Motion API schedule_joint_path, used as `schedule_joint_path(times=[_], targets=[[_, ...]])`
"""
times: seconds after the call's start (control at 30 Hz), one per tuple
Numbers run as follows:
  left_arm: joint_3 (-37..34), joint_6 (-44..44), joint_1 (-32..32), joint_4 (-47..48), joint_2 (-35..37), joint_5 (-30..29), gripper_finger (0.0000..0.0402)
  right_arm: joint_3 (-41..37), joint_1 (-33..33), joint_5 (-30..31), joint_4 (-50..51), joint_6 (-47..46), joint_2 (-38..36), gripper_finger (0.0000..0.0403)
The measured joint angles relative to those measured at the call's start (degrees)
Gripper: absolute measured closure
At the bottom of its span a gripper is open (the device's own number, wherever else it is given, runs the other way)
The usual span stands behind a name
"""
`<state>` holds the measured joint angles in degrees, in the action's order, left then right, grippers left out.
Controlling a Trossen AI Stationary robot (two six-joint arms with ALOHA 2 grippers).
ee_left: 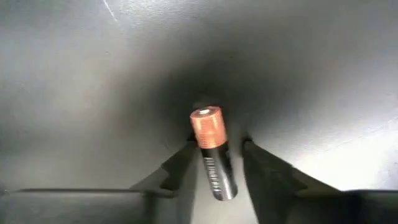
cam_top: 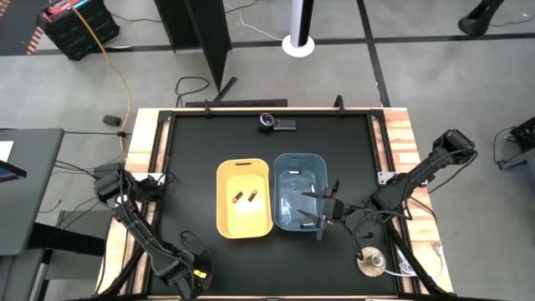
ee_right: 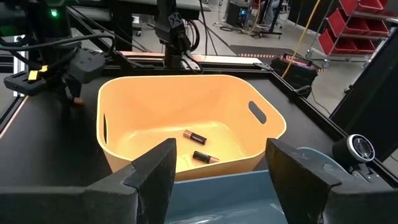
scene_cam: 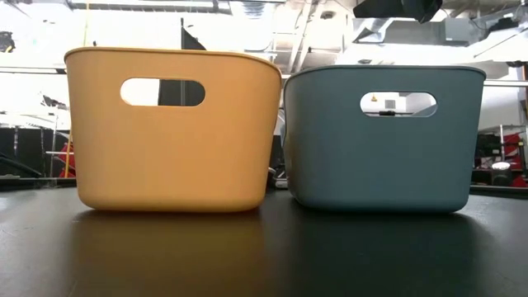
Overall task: Sort batteries
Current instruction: Put the black battery into the yellow bin
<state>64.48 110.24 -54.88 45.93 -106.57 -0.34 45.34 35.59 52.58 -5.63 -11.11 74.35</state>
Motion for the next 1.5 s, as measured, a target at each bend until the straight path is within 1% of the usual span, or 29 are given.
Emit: schedule_joint_path(times=[0.13, 0.2, 0.37, 0.6, 0.7, 0.8, 0.9, 0.97, 1.07, 1.17, 1.27, 1.33, 1.5], targets=[[0.0, 0.0, 0.1, 0.0, -0.1, -0.3, 0.0344, 0.0, 0.0, 0.0, 0.0, 0.0, 0.0, 0.0139], [-0.1, 0.1, 0.2, 0.2, -0.1, -1.3, 0.0364, 0.0, 0.0, 0.0, 0.0, 0.0, 0.0, 0.0139], [-0.1, -0.9, 0.3, 0.4, -0.1, -1.9, 0.0364, 0.0, 0.0, 0.0, 0.0, 0.0, 0.0, 0.0139], [-0.3, -2.0, 0.4, 0.6, 1.9, -4.6, 0.0364, 0.0, 0.0, 0.0, 0.0, 0.0, 0.0, 0.0139], [-0.5, -3.1, 0.4, 1.5, 3.1, -7.9, 0.0364, 0.0, 0.0, 0.0, 0.0, 0.0, 0.0, 0.0139], [-0.6, -4.4, 0.6, 1.8, 4.8, -14.1, 0.0364, 0.0, 0.0, 0.0, 0.0, 0.0, 0.0, 0.0139], [-0.5, -6.7, 0.7, 1.3, 8.0, -21.4, 0.0364, 0.0, 0.0, 0.0, 0.0, 0.0, 0.0, 0.0139], [-0.5, -8.7, 1.1, 1.4, 10.3, -24.9, 0.0364, 0.0, 0.0, 0.0, 0.0, 0.0, 0.0, 0.0139], [-0.5, -13.0, 1.9, 1.2, 14.2, -30.4, 0.0364, 0.0, 0.0, 0.0, 0.0, 0.0, 0.0, 0.0139], [-0.4, -19.6, 3.1, 0.9, 18.3, -37.1, 0.0364, 0.0, 0.0, 0.0, 0.0, 0.0, 0.0, 0.0139], [-0.4, -28.0, 5.9, 0.0, 22.5, -45.3, 0.0364, 0.0, -0.1, 0.0, 0.0, 0.0, 0.0, 0.0139], [-0.3, -34.9, 8.8, -1.8, 24.6, -49.0, 0.0364, 0.0, -0.1, 0.0, 0.0, -0.2, 0.0, 0.0139], [-0.3, -53.5, 18.6, -9.2, 26.6, -48.6, 0.0364, 0.0, -0.1, 0.0, 0.0, -0.5, 0.0, 0.0139]])
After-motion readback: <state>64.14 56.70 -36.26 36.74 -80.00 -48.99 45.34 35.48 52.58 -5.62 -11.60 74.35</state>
